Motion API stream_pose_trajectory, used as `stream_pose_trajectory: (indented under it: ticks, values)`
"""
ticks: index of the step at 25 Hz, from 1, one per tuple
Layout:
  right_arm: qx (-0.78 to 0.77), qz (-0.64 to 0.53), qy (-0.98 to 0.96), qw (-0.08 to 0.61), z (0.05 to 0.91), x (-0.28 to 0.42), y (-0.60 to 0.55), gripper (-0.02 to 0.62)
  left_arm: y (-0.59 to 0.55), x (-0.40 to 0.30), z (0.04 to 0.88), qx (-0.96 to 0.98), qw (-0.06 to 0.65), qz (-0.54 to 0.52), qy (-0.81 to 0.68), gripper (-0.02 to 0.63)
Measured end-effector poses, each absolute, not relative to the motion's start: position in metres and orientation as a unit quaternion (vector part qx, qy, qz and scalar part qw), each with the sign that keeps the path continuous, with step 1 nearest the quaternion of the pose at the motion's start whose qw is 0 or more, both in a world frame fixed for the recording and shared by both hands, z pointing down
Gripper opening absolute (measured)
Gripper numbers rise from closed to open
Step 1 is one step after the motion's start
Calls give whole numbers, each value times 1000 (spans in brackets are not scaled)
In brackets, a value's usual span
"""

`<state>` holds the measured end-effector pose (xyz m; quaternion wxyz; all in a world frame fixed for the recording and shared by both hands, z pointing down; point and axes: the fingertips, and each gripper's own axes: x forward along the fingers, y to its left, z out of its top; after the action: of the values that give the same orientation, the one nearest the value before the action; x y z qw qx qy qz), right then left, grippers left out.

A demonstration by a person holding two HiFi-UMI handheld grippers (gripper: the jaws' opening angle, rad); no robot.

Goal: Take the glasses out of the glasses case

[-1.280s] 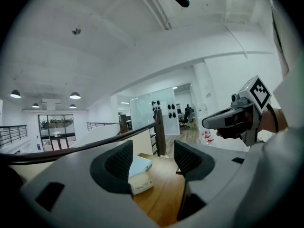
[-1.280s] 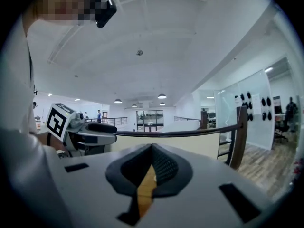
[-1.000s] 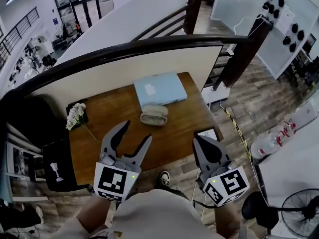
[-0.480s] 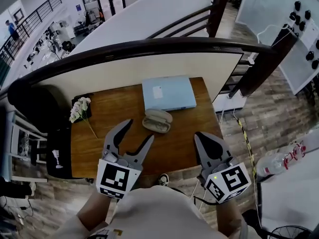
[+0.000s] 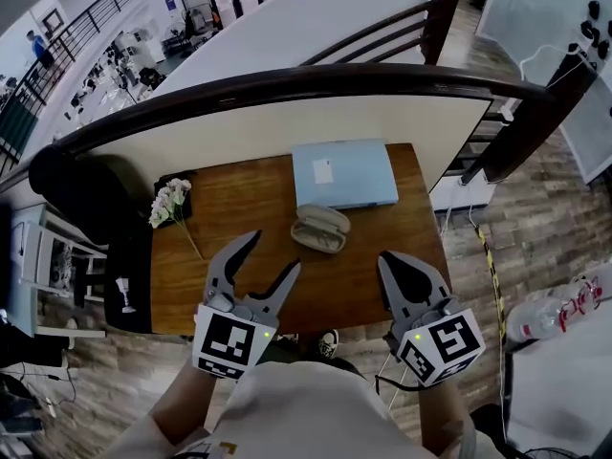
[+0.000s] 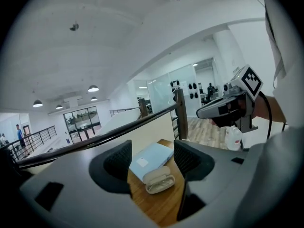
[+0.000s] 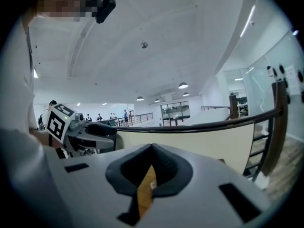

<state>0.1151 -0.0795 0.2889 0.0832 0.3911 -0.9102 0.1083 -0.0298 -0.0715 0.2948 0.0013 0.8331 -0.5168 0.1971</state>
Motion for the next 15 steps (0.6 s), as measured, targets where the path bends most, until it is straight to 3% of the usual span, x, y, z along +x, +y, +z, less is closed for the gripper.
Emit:
stream_pose_trajectory:
  ticks: [15]
  values:
    - [422,167,-883,122,351,92,-105,3,-126,-22,373,883,-12,293,-365,275]
